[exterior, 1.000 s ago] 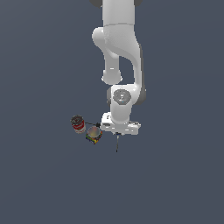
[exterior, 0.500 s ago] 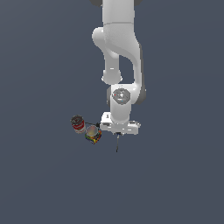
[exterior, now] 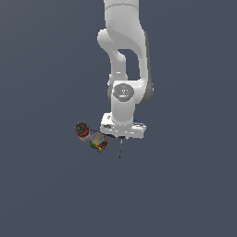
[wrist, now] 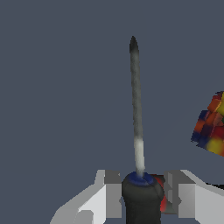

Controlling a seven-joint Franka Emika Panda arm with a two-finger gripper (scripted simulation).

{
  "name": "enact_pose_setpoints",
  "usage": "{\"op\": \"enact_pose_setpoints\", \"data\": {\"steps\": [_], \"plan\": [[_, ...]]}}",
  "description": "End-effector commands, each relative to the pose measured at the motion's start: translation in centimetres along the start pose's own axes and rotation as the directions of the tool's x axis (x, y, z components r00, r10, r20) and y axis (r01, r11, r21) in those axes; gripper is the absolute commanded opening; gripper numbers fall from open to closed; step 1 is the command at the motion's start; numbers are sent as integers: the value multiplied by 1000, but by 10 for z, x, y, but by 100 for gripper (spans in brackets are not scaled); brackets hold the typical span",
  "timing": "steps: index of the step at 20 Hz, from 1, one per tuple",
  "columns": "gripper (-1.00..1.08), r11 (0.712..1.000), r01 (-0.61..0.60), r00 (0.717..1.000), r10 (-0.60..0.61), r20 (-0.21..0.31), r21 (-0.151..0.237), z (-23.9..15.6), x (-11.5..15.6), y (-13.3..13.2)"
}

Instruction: Pick up a designated object from a clutter of objects.

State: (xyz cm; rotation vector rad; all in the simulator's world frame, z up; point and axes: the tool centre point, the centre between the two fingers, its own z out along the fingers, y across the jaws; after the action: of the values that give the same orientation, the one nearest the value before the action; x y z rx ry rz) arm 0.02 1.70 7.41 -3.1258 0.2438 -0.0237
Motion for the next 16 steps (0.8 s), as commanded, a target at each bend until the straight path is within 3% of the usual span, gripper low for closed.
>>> {"op": "enact_pose_setpoints", "data": {"steps": [1, 16], "plan": [[-100, 1000, -1, 1000, 1, -1, 0, -20, 3, 8], [-100, 1000, -5, 1000, 5, 6, -2, -169, 28, 70]]}}
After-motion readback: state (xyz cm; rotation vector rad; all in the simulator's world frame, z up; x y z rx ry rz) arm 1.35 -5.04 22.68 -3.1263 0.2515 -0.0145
